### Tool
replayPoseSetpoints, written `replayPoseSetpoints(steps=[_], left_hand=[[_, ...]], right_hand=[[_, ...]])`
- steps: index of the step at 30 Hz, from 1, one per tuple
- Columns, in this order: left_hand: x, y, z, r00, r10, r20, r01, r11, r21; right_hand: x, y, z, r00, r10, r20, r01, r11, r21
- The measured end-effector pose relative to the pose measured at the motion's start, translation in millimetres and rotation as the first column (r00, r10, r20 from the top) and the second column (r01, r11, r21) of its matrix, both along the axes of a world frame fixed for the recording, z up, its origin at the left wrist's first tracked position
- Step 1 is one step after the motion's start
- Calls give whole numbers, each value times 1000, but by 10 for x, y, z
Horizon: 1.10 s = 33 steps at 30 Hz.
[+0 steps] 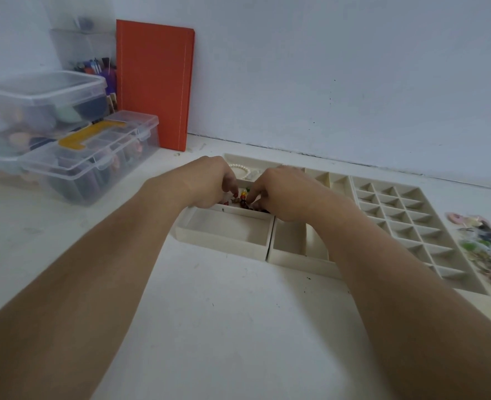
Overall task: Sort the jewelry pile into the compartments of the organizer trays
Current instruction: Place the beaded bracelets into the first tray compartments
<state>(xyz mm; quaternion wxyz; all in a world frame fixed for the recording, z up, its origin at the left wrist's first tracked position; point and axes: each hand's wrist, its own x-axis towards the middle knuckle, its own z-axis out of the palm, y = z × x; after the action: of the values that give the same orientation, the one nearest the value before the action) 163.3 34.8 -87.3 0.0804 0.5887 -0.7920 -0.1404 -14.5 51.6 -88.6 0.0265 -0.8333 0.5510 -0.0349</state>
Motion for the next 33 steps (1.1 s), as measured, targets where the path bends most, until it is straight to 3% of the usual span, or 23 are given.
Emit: replayPoseSetpoints(steps=[4, 17, 21, 33], left_hand=[[-25, 3, -33, 1000, 25, 15, -23, 996, -86], [-78, 109, 62, 987, -5, 158, 19, 996, -88], [-74, 112, 65, 987, 2, 162, 11, 997, -76], [-58, 6, -5, 999, 26, 38, -23, 997, -72]], right_hand=[[14, 3, -19, 998, 24, -51, -27, 999, -45], [14, -4, -63, 985, 10, -172, -41, 984, -173], [42, 24, -24, 994, 68, -91, -83, 982, -170], [33, 32, -42, 990, -13, -141, -9, 988, -153]])
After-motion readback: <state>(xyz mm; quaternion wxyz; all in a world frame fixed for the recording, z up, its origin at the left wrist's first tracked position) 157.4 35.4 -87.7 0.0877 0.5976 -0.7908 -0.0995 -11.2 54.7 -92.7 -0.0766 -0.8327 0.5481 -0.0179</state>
